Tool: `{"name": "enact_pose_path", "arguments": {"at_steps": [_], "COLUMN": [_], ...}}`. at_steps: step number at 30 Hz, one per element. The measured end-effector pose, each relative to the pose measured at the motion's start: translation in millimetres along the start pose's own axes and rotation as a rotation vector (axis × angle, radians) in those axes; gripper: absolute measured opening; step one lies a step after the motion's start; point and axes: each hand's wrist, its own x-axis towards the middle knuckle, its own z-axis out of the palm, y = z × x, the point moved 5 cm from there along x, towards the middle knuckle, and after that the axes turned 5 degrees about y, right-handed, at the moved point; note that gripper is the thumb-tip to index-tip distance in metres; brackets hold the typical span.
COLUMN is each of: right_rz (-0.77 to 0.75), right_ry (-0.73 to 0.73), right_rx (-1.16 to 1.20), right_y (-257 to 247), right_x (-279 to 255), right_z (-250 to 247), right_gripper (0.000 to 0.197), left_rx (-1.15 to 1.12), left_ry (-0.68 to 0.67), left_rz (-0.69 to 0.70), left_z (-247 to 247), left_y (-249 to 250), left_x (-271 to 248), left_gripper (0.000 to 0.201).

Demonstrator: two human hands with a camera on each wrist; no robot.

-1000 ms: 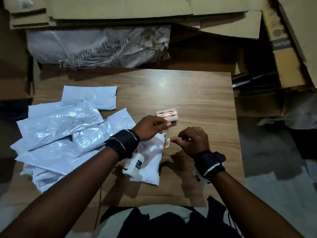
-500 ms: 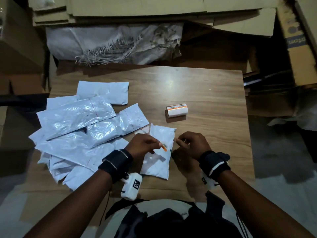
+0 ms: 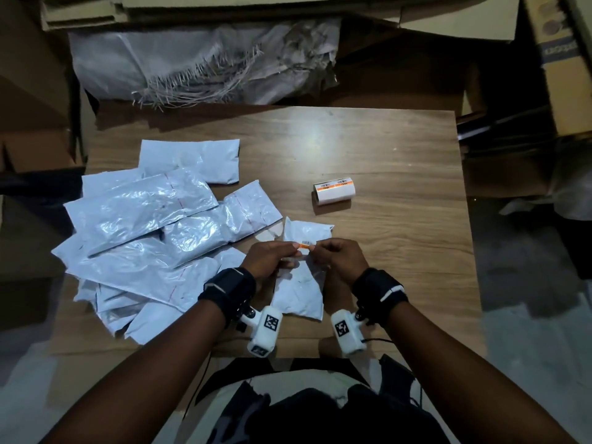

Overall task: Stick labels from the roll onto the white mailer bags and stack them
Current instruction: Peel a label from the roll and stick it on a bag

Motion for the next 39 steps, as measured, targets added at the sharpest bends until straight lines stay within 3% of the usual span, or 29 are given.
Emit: {"name": "enact_pose_path", "arguments": {"at_steps": [8,12,17,21,25,28,33,37,39], "right_rz": [-0.025,0.011,0.015,0.068,0.021,-0.01,-0.053,-0.108,-0.15], "right_ry": [0.086,0.094,0.106,0.113,0.128,0.139,0.138,0.159,0.243], "right_rx": [0.062,0.059,0.041,0.239,0.29,0.328,0.326,0.235,0.109], "right_y": [-3.4,-2.2,-7.8,-11.7,-7.8,-5.8,-5.8,-9.1,-10.2], "right_x": [-2.3,-5.4,-7.0,-11.6,-16.8,-21.9,-30.0,-35.5,-32.8], "right_z": [-1.8,-4.3,-7.4,-1.1,6.6,10.5,11.0,7.0,-2.9], "right_gripper": [0.014,0.015,0.014,0.01,0.011,0.013,0.019,0.012,0.024], "left_rx": [0.346,0.389,0.522,0.351,0.102,0.05,0.056,0.149,0.209], "left_ry": [0.09,0.118,0.198,0.05,0.034,0.046,0.046,0.091,0.107], "left_rz": [0.199,0.237,0.487,0.356,0.208,0.144,0.146,0.276,0.307], "left_z": [-4.4,-7.0,-6.5,10.5,19.3,19.8,20.0,18.5,15.7], "left_y": [15.4,21.1,39.4,37.8,31.7,26.4,23.1,29.0,34.3], "left_x": [8.0,5.4,0.9,-0.2,-2.6,-2.7,-5.2,-12.8,-14.7], "left_gripper": [0.023,0.02,0.014,0.018,0.02,0.022,0.022,0.018,0.011]}}
